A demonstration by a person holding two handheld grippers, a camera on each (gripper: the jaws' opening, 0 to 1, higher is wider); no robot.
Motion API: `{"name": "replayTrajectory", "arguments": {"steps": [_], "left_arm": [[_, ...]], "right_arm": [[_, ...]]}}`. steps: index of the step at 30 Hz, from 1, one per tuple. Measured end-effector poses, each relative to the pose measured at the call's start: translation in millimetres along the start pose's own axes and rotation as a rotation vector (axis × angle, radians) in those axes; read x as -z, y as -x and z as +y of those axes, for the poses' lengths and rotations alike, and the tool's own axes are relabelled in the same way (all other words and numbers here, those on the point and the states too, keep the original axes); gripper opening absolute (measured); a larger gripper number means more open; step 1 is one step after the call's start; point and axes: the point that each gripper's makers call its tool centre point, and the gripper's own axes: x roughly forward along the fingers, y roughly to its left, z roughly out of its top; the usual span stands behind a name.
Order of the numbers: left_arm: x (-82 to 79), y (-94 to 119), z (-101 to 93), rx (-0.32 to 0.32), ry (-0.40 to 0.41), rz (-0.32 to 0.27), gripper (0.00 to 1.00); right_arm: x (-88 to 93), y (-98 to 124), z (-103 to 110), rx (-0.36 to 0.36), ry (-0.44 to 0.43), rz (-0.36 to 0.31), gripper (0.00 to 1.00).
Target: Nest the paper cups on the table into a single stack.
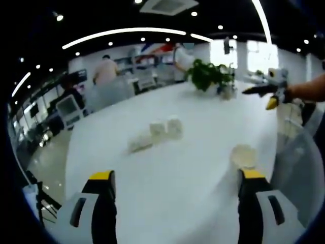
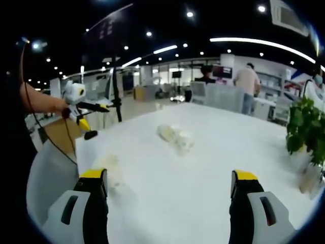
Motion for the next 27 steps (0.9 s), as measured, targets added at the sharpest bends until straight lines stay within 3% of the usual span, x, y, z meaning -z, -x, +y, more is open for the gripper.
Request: {"name": "replayTrajectory", "arguments": {"steps": [17, 27], "left_arm": [[-2.5, -13.9, 13.8, 0.050, -0.084, 0.058, 0.98], [-22.5, -31.1, 11.6, 0.117, -0.155, 0.048, 0.98]], "right_arm": [[0.7, -12.5, -0.1, -0.011, -0.006, 0.009, 1.00], [6.0, -16.5, 3.7, -0.021, -0.009, 0.016, 1.00]]}}
